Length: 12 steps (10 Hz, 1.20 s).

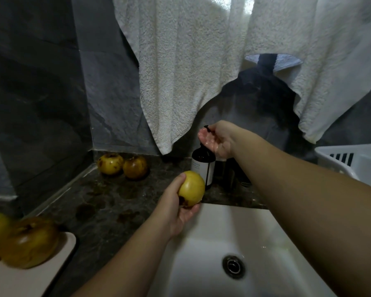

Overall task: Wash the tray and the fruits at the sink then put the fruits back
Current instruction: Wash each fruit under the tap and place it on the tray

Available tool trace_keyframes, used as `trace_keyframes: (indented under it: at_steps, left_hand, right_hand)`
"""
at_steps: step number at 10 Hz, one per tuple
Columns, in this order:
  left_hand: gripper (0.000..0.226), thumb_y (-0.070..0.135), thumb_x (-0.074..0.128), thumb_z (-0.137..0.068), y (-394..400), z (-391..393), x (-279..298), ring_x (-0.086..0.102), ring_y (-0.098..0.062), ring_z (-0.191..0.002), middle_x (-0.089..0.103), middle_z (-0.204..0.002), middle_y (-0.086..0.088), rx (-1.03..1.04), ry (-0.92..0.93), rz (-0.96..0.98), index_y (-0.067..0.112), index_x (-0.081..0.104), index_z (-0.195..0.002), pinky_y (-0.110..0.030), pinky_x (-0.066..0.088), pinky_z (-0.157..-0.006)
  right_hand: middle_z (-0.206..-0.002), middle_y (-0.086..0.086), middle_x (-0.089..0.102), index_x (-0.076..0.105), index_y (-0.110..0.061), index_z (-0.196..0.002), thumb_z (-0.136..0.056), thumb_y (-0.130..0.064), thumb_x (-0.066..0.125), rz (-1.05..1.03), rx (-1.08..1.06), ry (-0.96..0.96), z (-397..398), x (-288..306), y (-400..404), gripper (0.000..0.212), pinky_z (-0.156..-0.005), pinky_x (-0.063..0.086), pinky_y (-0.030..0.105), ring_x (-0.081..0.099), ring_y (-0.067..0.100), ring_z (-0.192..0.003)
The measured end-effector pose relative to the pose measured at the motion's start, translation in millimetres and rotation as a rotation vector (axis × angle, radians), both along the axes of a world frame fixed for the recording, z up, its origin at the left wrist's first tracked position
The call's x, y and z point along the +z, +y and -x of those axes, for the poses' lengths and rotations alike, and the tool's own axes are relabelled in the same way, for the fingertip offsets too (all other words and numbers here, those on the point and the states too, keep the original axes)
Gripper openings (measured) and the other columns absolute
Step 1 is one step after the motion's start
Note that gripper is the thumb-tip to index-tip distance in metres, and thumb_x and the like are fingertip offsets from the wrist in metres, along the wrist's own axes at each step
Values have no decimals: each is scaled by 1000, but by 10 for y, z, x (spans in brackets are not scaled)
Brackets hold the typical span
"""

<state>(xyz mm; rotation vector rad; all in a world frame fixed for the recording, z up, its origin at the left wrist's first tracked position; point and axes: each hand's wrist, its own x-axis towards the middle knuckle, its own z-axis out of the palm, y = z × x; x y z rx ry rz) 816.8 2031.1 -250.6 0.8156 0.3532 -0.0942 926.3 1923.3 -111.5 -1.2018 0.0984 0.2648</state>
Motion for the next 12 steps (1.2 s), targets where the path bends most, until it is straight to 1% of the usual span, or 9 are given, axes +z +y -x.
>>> trace_keyframes:
  at_steps: [3, 4, 5, 7, 8, 9, 10, 11, 12]
  left_hand:
    - [38, 44, 73, -91, -56, 10, 56, 68, -38, -109, 66, -120, -20, -27, -8, 56, 18, 66, -117, -31, 62, -58]
    - [39, 36, 75, -89, -49, 17, 85, 69, -41, -107, 65, -121, -23, -41, -18, 108, 16, 66, -121, -46, 65, -72]
    - [48, 42, 76, -89, -52, 34, 81, 69, -42, -105, 66, -120, -26, -33, 4, 175, 9, 66, -122, -53, 64, -75]
    - [51, 55, 61, -97, -259, 146, 82, 78, -30, -95, 77, -110, -22, -2, -11, 255, 10, 70, -120, -40, 64, -79]
    - [47, 53, 58, -99, -431, 210, 82, 77, -26, -99, 76, -114, -15, 6, -79, 239, 15, 69, -124, -37, 64, -82]
    - [54, 59, 62, -94, -429, 249, 57, 75, -28, -99, 77, -111, -16, 47, 14, 84, 13, 68, -122, -38, 63, -67]
    - [42, 61, 47, -102, -570, 308, -88, 73, -10, -68, 74, -86, 1, -31, 7, -66, 22, 64, -107, -25, 59, -53]
    - [38, 58, 50, -103, -793, 372, -83, 73, -11, -76, 74, -88, 1, -60, 63, -141, 24, 67, -105, -25, 60, -55]
    - [39, 46, 61, -98, -1017, 196, -74, 70, -27, -108, 76, -113, -10, 32, 93, 68, 18, 70, -123, -35, 62, -71]
  right_hand:
    - [-54, 10, 66, 58, 4, -87, -110, -23, 42, -50, 5, -3, 15, -56, -13, 40, -41, 54, 26, 66, 17, -44]
    - [-72, 17, 71, 61, 7, -94, -111, -35, 37, -127, 46, 40, 130, -215, -37, 51, -45, 57, 28, 70, 25, -68]
    - [-85, 16, 73, 64, 0, -96, -110, -28, 41, -118, 80, -32, 375, -493, -14, 39, -53, 60, 28, 72, 25, -76]
    - [-104, -16, 77, 76, -35, -102, -98, -43, 46, 532, 21, -770, 810, -1130, 19, 31, -95, 52, 26, 67, 3, -108]
    - [-120, -15, 71, 70, -43, -121, -101, -51, 40, 854, 9, -836, 830, -1259, -88, 37, -89, 48, 26, 61, 2, -109]
    - [-120, -3, 65, 61, -46, -114, -107, -48, 36, 676, 41, -641, 911, -1424, -243, 26, -80, 44, 26, 58, 5, -98]
    - [-128, -10, 60, 63, -38, -128, -100, -55, 33, 904, 8, -844, 1023, -1523, -351, 45, -88, 42, 27, 53, 3, -110]
    - [-117, -13, 66, 71, -36, -120, -101, -52, 37, 895, 20, -796, 941, -1477, -565, 42, -76, 41, 21, 57, 3, -102]
    - [-134, -3, 61, 61, -36, -133, -104, -47, 40, 665, -33, -489, 887, -1545, -677, 38, -82, 45, 25, 59, 8, -109]
